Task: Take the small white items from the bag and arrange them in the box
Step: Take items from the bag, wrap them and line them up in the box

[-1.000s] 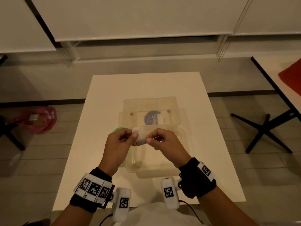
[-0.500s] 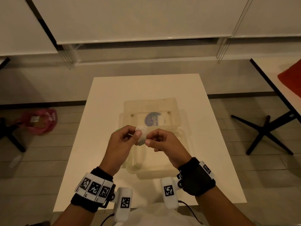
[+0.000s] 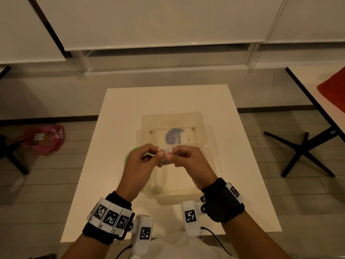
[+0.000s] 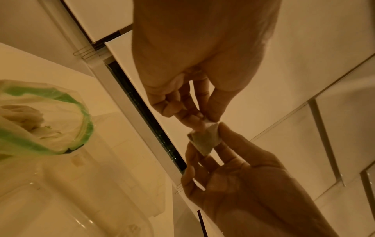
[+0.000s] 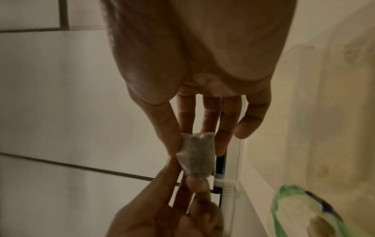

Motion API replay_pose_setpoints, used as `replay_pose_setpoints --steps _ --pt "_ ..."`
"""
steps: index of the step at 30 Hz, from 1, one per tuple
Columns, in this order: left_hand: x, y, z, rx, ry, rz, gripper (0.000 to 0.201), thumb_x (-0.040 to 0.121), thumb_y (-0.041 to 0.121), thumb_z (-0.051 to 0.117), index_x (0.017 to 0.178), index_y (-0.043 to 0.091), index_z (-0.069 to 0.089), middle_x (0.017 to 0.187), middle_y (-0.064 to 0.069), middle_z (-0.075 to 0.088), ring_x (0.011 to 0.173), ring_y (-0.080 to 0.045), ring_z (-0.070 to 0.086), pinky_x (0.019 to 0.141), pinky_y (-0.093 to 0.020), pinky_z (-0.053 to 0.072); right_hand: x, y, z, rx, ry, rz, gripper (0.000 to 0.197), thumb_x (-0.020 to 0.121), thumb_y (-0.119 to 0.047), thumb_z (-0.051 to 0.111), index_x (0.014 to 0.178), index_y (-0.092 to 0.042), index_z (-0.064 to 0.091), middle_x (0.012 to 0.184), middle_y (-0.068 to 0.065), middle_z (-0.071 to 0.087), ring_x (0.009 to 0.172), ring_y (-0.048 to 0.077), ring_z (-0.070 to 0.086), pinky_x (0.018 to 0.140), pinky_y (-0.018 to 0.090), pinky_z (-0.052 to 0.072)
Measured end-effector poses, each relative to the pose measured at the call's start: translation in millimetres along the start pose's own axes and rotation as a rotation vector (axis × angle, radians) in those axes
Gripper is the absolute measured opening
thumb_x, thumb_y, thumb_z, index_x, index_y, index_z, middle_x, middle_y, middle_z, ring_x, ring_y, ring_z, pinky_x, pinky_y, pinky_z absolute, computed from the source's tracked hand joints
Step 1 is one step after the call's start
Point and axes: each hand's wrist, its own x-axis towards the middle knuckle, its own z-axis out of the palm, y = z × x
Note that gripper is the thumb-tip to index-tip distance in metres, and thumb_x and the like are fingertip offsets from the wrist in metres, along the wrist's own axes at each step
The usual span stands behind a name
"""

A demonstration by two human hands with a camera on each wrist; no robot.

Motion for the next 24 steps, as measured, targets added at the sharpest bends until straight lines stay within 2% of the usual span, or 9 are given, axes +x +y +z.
replay_pose_setpoints --steps 3,6,9,11,14,18,20,23,24 --pt "0.4 -0.1 0.6 -0.015 0.05 -0.019 0.01 0.093 0.009 0.068 0.085 0.004 0.072 0.076 -0.009 0.07 0.061 -0.007 0.059 0.062 -0.012 0.045 1.0 0.6 -0.1 -0.068 0.024 0.002 0.016 0.069 -0.021 0.076 0.072 -0.007 0.067 0.064 -0.011 0.062 0.062 0.0 0.057 0.068 0.017 0.043" --pt "0.3 1.3 1.4 -0.01 0.018 -0.036 0.01 0.092 0.01 0.069 0.085 0.004 0.073 0.074 -0.009 0.07 0.063 -0.01 0.061 0.063 -0.013 0.045 0.2 -0.1 -2.2 -0.039 0.007 -0.02 0.009 0.084 -0.007 0.073 0.079 0.0 0.07 0.068 -0.006 0.067 0.064 0.0 0.06 0.068 0.015 0.044" --pt "-0.1 3.3 1.5 -0.032 0.041 -0.047 0.007 0.091 0.009 0.069 0.088 0.004 0.073 0.078 -0.004 0.072 0.067 -0.011 0.065 0.064 -0.013 0.047 1.9 1.8 -5.5 -0.118 0.062 -0.031 0.017 0.087 -0.007 0.07 0.076 0.005 0.067 0.067 0.002 0.059 0.062 0.007 0.052 0.065 0.02 0.042" --pt "0.4 3.0 -0.5 -0.049 0.097 -0.053 0.005 0.092 0.009 0.068 0.091 0.005 0.071 0.083 -0.005 0.07 0.067 -0.014 0.065 0.062 -0.012 0.045 3.4 4.0 -7.7 -0.134 0.091 -0.011 0.019 0.088 -0.009 0.07 0.072 -0.001 0.067 0.068 0.006 0.057 0.063 0.011 0.047 0.065 0.023 0.04" --pt "-0.6 1.0 -2.6 -0.019 0.101 -0.065 0.007 0.094 0.013 0.066 0.09 0.008 0.068 0.086 -0.007 0.067 0.068 -0.012 0.063 0.06 -0.011 0.043 2.0 4.7 -9.9 -0.138 0.111 -0.018 0.024 0.092 -0.011 0.067 0.068 -0.015 0.069 0.068 0.001 0.063 0.064 0.009 0.051 0.063 0.018 0.042" --pt "-5.2 1.1 1.0 0.036 0.007 -0.095 0.011 0.093 0.016 0.068 0.087 0.008 0.07 0.077 -0.006 0.068 0.067 -0.008 0.06 0.062 -0.009 0.042 -1.1 1.2 -6.0 -0.121 0.125 -0.059 0.02 0.094 -0.01 0.064 0.075 -0.01 0.071 0.069 -0.001 0.067 0.063 0.002 0.059 0.063 0.011 0.043" --pt "-6.6 1.9 2.6 0.033 0.017 -0.093 0.009 0.091 0.017 0.071 0.087 0.01 0.071 0.078 -0.002 0.071 0.069 -0.008 0.063 0.065 -0.01 0.045 -1.5 0.7 -4.4 -0.144 0.145 -0.072 0.018 0.094 -0.012 0.065 0.077 -0.009 0.072 0.07 -0.002 0.068 0.065 0.003 0.06 0.065 0.014 0.046" --pt "-6.4 2.5 2.3 0.017 0.078 -0.079 0.009 0.087 0.017 0.075 0.089 0.01 0.069 0.088 -0.003 0.073 0.076 -0.016 0.069 0.074 -0.019 0.053 -0.3 2.2 -4.3 -0.193 0.198 -0.083 0.019 0.092 -0.017 0.068 0.075 -0.015 0.073 0.072 0.0 0.071 0.073 0.014 0.064 0.078 0.034 0.053" --pt "-6.2 2.5 2.1 0.021 0.085 -0.081 0.01 0.087 0.018 0.076 0.088 0.01 0.069 0.089 -0.004 0.073 0.079 -0.019 0.07 0.077 -0.022 0.054 0.2 2.8 -4.3 -0.207 0.208 -0.088 0.019 0.092 -0.018 0.068 0.074 -0.016 0.073 0.073 0.001 0.072 0.074 0.016 0.064 0.081 0.037 0.053"
